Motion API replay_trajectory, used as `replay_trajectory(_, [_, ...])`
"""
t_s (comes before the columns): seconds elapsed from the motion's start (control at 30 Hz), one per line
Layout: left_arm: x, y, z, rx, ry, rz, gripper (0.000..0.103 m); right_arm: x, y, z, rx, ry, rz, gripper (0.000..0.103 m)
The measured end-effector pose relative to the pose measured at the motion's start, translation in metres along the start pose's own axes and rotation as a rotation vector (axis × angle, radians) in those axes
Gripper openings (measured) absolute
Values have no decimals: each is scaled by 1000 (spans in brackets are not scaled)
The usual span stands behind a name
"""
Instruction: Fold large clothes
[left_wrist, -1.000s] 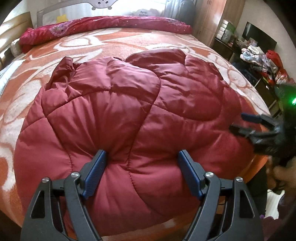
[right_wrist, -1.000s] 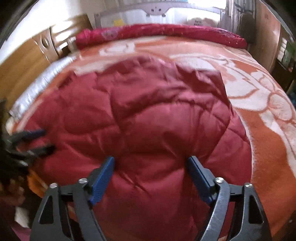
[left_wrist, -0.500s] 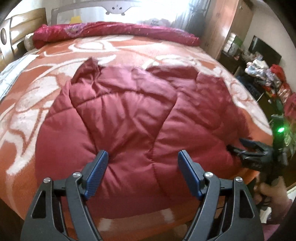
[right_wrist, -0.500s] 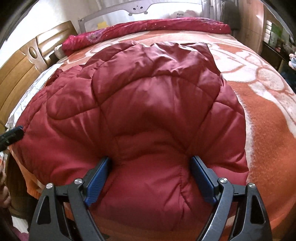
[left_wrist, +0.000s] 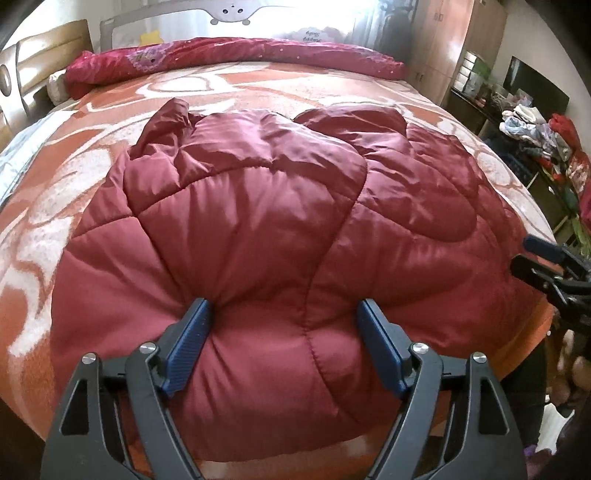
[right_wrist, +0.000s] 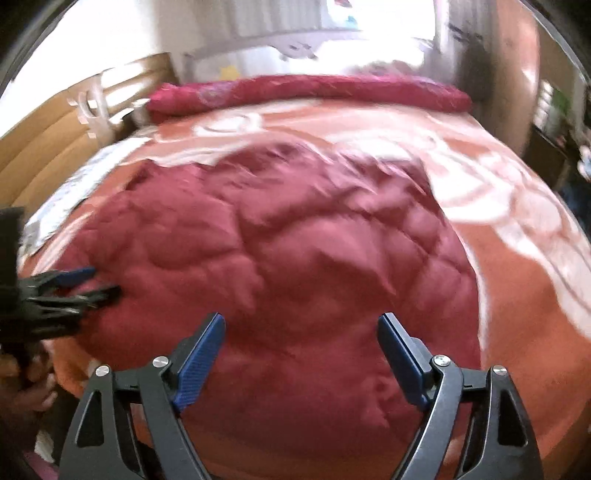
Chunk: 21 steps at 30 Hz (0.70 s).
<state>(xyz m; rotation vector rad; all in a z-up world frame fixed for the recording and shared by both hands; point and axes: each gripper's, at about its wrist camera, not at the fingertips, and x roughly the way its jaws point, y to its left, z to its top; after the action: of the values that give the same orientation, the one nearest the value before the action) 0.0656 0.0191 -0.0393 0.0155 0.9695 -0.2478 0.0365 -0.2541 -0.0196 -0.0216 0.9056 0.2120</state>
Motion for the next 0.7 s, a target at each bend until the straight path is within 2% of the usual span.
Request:
replay_trajectory(0.07, [0,-1,1,-2,6,6,81,8,10,7,-22,27,46,85])
replay_trajectory(0.13, [0,-2,1,-8,15,7,82,28,14,10,-32,88,43,85])
replay_trajectory(0.2, [0,-2,2,-15,20,8,82,50,8,10,-27,114,42,90])
replay_trajectory(0.27, [1,-3,3,-16,25,11,82,62,-4,9,20,125,72,91])
replay_trajectory(0.33, [1,-4,5,-21,32,19,82,67,-12,12,56,126,93,91])
replay_trajectory(0.6, [-7,-12,19,-9,50,85,82,68,-15,14,63,118,92,91])
replay_trajectory(0.7, [-7,-8,24,-26,47,89,82,68,-14,12,64,117,92,91])
